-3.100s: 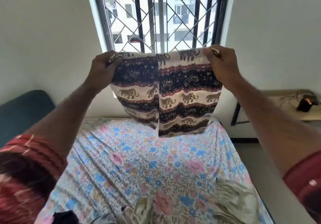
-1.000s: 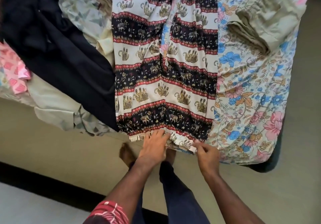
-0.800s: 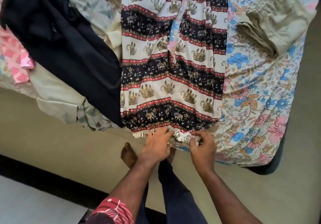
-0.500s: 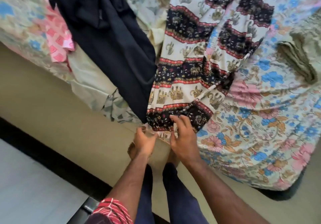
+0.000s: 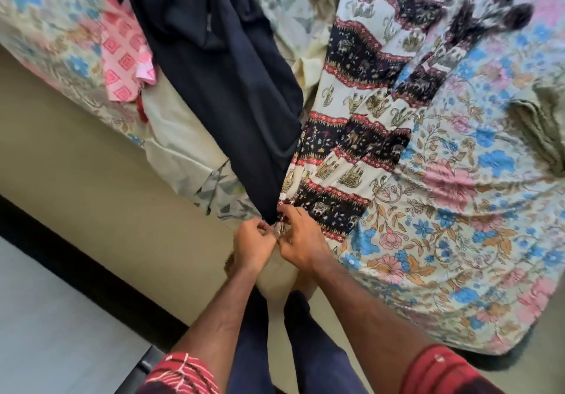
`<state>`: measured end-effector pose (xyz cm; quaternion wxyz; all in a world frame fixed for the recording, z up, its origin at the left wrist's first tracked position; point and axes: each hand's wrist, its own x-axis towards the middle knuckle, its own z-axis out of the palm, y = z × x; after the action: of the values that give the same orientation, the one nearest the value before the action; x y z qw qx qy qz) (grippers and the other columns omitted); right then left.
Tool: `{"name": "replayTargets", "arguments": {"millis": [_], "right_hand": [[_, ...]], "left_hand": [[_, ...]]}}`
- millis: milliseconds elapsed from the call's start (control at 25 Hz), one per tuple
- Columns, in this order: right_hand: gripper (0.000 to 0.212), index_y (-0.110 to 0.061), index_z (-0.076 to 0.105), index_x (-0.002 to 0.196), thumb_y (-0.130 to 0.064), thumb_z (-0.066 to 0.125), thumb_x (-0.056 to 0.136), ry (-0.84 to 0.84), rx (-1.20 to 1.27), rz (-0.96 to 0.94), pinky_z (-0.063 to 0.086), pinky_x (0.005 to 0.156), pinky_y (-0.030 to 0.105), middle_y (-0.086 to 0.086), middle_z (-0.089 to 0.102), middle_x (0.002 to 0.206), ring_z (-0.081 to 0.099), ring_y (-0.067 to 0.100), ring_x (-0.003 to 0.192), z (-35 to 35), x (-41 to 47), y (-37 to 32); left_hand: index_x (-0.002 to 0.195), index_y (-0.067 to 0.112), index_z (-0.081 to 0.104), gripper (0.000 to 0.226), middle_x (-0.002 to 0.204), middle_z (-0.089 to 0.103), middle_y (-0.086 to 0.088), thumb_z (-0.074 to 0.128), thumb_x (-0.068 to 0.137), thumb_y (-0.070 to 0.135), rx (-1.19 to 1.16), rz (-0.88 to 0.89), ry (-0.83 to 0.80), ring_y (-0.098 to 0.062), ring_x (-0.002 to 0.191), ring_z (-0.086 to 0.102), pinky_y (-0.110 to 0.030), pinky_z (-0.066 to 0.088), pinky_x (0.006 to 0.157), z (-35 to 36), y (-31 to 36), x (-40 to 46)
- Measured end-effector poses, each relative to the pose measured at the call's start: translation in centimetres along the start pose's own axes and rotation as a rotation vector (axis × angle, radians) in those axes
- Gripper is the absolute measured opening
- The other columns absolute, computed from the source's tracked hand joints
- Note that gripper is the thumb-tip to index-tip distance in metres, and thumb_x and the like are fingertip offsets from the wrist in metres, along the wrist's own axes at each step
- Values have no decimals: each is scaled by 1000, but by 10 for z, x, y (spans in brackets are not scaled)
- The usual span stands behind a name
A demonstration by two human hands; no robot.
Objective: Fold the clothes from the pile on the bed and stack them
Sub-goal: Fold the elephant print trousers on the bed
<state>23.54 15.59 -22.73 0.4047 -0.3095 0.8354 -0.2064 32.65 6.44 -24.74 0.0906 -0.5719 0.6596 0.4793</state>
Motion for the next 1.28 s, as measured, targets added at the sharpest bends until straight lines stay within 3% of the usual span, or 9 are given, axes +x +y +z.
{"name": "replayTargets", "arguments": {"millis": [200,400,640,800,880,1080,1200,1280], "right_hand": [[47,-17,57,130,-7,61,84,175,78,53,49,97,31,-2,56,122,51,10,103,-45,16,0],[40,-16,57,133,-9,60,94,334,152,116,41,90,22,-5,52,126,55,11,105,-122,52,8],[37,-21,59,131,-8,57,97,514,253,211,51,92,31,-8,51,129,59,13,103,-246,106,62],[27,-21,61,129,-15,56,103,647,294,282,54,97,38,-3,55,126,60,16,109,-339,155,118],[22,-18,64,124,-18,52,106,682,297,307,52,97,37,3,60,124,60,18,110,-380,179,142],[26,-13,64,129,-16,47,108,718,313,383,49,80,27,11,68,123,61,15,93,-469,227,184],[29,-17,62,132,-16,45,109,725,353,436,41,49,14,11,67,122,50,7,63,-510,256,205],[32,-22,59,138,-19,43,110,697,345,485,36,42,15,12,65,130,44,5,55,-525,277,214]], "left_hand": [[82,21,66,10,73,68,8,71,90,22,98,275,-79,-11,71,65,-28,53,66,-20,75,7],[93,23,68,3,84,69,11,71,92,25,189,462,-242,-4,79,64,-16,43,68,-20,183,40],[102,21,67,7,95,67,10,67,98,27,241,528,-361,-8,90,64,-17,50,76,21,314,82],[113,14,63,15,105,66,0,62,102,24,219,539,-389,-9,87,62,-9,45,56,64,402,115],[115,13,63,15,109,67,-3,60,103,22,172,532,-402,-13,90,65,-12,50,59,86,434,132],[118,15,68,19,112,68,0,61,102,20,235,591,-498,-14,101,63,-30,53,88,130,481,170],[120,14,69,21,115,68,1,61,102,22,257,584,-539,-11,102,62,-34,50,100,154,499,189],[119,14,69,20,121,69,-1,62,101,21,267,557,-578,-13,104,64,-36,51,103,169,501,198]]}}
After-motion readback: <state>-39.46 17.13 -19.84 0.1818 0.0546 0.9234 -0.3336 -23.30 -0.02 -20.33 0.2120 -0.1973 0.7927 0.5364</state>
